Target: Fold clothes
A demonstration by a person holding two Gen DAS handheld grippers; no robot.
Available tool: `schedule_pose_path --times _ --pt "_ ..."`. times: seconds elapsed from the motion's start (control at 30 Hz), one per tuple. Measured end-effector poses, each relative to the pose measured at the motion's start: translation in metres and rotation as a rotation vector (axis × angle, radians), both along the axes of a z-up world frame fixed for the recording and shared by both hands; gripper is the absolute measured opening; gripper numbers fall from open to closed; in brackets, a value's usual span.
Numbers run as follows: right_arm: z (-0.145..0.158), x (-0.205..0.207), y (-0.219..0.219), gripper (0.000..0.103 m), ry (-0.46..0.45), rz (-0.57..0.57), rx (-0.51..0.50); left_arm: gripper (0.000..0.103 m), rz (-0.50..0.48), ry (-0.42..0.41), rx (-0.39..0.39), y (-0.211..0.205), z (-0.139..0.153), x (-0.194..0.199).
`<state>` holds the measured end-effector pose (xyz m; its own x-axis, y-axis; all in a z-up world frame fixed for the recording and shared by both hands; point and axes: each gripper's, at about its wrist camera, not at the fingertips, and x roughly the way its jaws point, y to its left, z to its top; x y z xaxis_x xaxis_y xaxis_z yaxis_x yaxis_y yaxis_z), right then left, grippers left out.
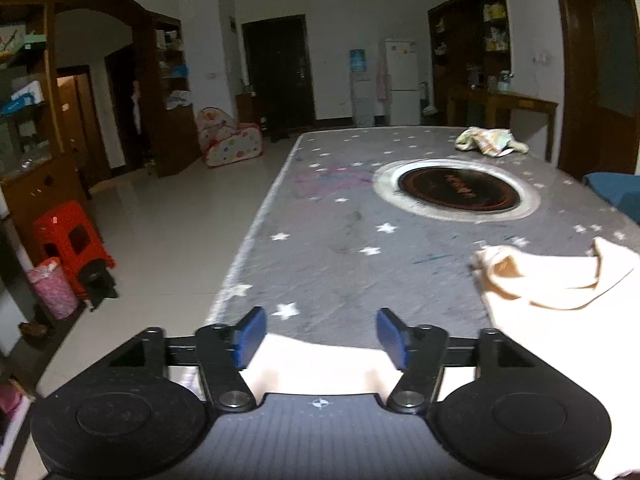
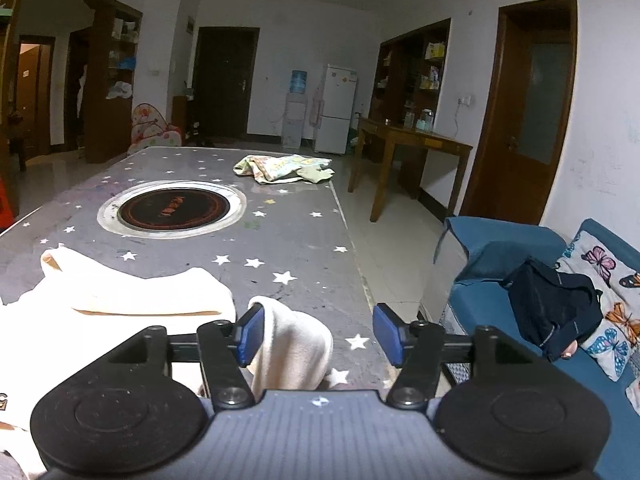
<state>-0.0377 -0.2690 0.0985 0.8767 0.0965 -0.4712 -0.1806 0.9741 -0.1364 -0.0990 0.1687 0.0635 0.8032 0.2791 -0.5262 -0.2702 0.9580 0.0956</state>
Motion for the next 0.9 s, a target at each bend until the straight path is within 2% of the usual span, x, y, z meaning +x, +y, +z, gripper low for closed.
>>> schedule_pose_path --times 0.07,0.1,0.17,0.33,0.5,0.6,0.77,0.9 --pt "0.003 0.0 0.004 0.063 -0.01 0.008 0.005 0.078 -0.01 -0.006 0.007 -0.008 0.002 0.004" --pt "0.004 0.0 0.005 0.065 -0.016 0.012 0.008 0.083 -0.019 -0.011 0.009 -0.013 0.004 0.007" --pt "0.008 0.0 0.009 0.073 -0.029 0.024 0.015 0.087 -0.044 -0.022 0.01 -0.021 0.005 0.013" --pt "0.01 0.008 0.023 0.078 -0.013 0.085 0.031 0.099 -0.135 -0.02 0.039 -0.048 0.005 0.035" --pt "0.003 0.021 0.046 0.079 0.022 0.149 0.021 0.1 -0.211 0.005 0.075 -0.072 0.001 0.059" --pt "0.008 0.024 0.058 0.081 -0.009 0.177 0.008 0.101 -0.231 0.018 0.079 -0.078 -0.001 0.071" --pt "0.016 0.031 0.054 0.086 -0.048 0.105 -0.031 0.103 -0.231 0.028 0.073 -0.079 -0.004 0.08" --pt "0.013 0.041 0.03 0.086 -0.02 -0.076 -0.043 0.103 -0.226 0.036 0.069 -0.076 -0.009 0.08"
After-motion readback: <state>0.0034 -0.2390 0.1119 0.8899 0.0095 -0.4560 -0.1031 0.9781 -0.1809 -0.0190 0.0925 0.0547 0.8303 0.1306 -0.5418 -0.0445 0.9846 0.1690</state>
